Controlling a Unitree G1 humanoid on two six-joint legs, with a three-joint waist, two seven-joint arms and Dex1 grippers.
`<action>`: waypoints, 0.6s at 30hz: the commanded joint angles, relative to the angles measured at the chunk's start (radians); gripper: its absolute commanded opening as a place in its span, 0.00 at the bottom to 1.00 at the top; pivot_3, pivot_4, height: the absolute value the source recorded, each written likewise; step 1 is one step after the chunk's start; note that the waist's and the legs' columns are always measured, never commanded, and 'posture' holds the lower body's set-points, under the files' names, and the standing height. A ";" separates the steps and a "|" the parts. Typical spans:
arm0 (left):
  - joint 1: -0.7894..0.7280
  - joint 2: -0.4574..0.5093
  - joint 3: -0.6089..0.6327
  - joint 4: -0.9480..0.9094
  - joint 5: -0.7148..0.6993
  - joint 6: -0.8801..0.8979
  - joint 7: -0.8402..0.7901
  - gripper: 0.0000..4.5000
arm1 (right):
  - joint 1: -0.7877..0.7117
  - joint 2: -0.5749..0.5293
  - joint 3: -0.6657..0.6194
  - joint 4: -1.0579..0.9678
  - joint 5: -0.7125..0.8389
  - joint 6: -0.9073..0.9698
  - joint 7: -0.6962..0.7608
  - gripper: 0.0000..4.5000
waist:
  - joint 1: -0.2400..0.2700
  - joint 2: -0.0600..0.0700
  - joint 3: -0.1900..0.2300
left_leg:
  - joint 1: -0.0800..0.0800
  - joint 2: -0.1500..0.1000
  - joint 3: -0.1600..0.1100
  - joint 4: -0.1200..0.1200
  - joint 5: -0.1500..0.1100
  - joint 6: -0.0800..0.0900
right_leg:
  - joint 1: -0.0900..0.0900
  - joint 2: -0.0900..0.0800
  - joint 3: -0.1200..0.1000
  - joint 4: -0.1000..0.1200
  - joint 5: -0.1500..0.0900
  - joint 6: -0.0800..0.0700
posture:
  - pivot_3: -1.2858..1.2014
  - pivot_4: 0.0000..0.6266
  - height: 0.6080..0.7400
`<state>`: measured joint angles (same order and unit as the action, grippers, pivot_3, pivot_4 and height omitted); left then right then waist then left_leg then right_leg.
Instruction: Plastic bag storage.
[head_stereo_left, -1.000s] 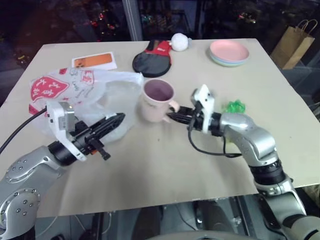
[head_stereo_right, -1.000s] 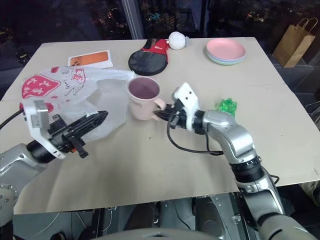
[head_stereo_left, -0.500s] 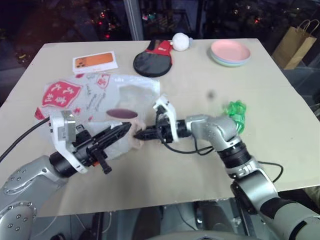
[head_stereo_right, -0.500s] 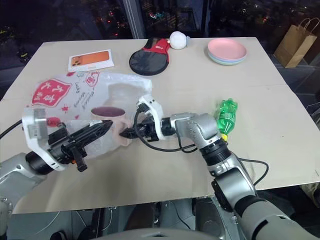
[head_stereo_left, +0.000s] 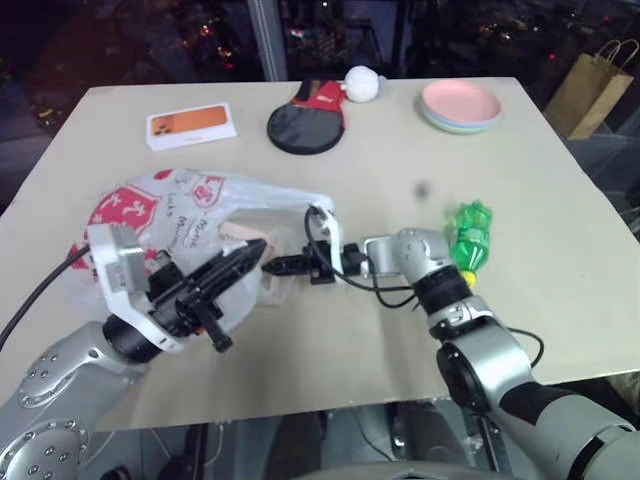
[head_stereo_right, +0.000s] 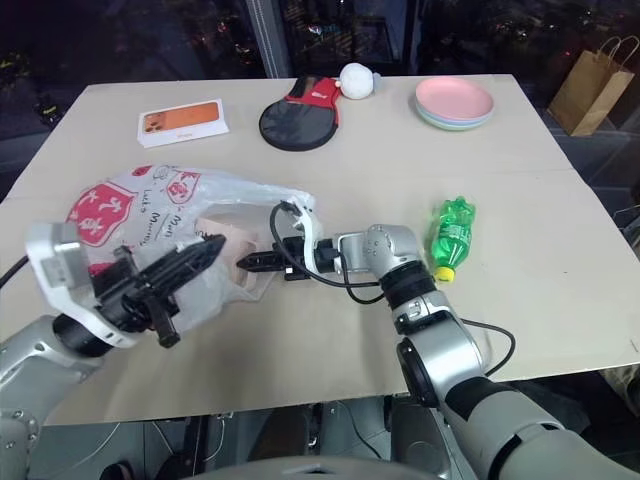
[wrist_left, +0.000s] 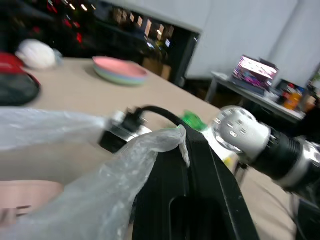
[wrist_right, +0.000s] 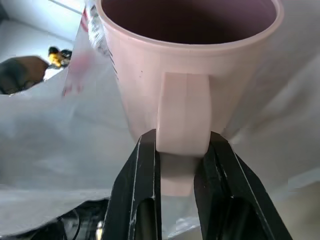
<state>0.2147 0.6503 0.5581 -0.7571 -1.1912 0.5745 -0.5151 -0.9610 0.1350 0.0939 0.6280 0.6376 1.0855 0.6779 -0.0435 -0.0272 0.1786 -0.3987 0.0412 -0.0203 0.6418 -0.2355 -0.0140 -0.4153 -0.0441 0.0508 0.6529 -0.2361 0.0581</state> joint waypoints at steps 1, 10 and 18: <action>0.007 -0.010 0.014 -0.017 -0.028 -0.032 0.006 0.00 | -0.021 0.089 0.044 -0.022 -0.040 -0.019 -0.014 0.10 | -0.001 0.000 0.000 | 0.000 0.000 0.000 0.000 0.000 0.000 | 0.000 0.000 0.000 0.000 0.000 0.000 | 0.52 0.24 1.00; 0.061 -0.015 -0.059 -0.064 -0.082 -0.032 -0.037 0.00 | -0.096 0.211 -0.091 0.102 -0.041 -0.371 -0.246 0.20 | 0.001 0.001 0.000 | 0.000 0.000 0.000 0.001 0.000 0.000 | 0.001 0.000 0.000 0.000 -0.002 -0.003 | 0.52 0.24 1.00; -0.009 -0.042 -0.096 0.006 -0.021 -0.079 -0.015 0.00 | -0.032 0.188 0.029 -0.073 -0.064 -0.423 -0.208 0.97 | -0.003 0.002 0.001 | -0.002 0.000 -0.001 -0.002 0.000 0.000 | -0.002 0.000 0.000 -0.001 0.000 0.000 | 0.52 0.24 1.00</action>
<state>0.2139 0.6142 0.4606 -0.7458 -1.2183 0.5232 -0.5353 -1.0063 0.1443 0.1008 0.6352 0.5758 0.6909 0.4493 -0.0461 -0.0251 0.1793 -0.4006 0.0414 -0.0211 0.6394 -0.2355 -0.0141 -0.4172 -0.0438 0.0502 0.6521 -0.2364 0.0576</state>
